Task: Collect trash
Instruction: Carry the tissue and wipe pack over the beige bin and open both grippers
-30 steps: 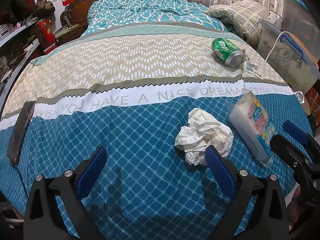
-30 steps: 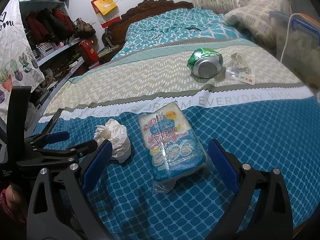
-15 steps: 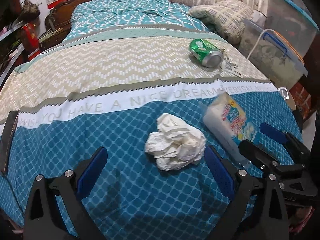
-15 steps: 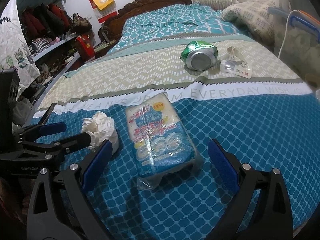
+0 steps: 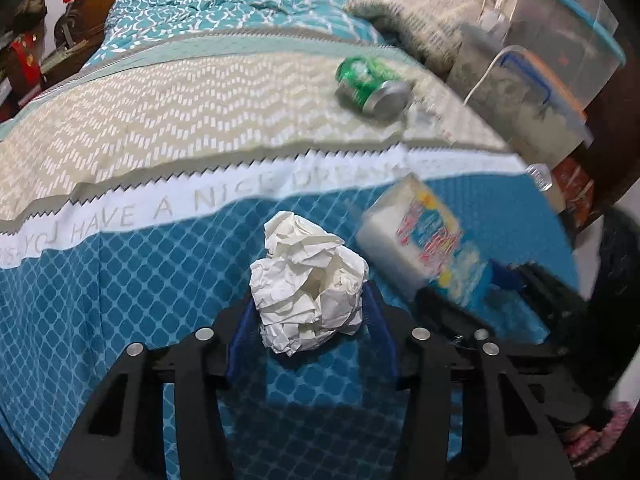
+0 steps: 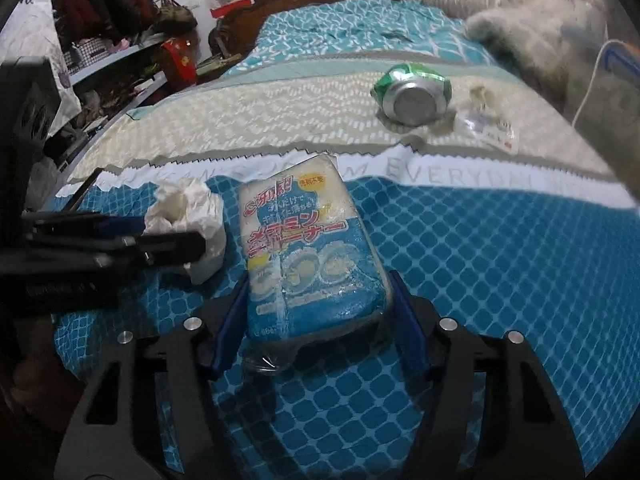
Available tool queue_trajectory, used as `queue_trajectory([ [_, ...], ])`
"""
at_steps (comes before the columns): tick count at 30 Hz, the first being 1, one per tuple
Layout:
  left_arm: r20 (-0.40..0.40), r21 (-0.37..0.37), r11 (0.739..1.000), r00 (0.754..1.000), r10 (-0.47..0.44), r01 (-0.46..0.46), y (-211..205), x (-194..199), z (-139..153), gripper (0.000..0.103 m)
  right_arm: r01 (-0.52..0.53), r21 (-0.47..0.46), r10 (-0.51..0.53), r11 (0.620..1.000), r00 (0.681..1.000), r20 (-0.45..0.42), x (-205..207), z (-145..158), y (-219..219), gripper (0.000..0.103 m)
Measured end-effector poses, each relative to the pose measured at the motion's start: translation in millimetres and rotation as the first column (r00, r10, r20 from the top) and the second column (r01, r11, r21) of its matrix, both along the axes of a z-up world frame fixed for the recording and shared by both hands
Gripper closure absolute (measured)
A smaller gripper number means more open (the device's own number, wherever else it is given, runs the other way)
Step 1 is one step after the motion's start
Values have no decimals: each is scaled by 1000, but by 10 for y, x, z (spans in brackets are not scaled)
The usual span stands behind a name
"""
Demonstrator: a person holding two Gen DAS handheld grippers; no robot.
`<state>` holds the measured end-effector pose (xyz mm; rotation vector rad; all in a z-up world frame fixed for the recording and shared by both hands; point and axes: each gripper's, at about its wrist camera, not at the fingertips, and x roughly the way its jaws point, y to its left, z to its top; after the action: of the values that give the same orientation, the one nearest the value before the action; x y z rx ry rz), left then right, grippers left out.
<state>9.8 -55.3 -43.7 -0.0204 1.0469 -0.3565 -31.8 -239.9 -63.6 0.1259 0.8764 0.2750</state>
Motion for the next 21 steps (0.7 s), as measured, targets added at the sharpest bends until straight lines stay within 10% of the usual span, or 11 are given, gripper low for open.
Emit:
queue_trajectory([
  [13, 53, -4, 965, 964, -260, 260, -1207, 502, 476, 55, 315, 110, -323, 943, 944, 63, 80, 225, -1510, 38],
  [21, 27, -8, 859, 858, -512, 512, -3199, 971, 502, 54, 608, 117, -619, 786, 774, 133, -102, 394, -3168, 37],
])
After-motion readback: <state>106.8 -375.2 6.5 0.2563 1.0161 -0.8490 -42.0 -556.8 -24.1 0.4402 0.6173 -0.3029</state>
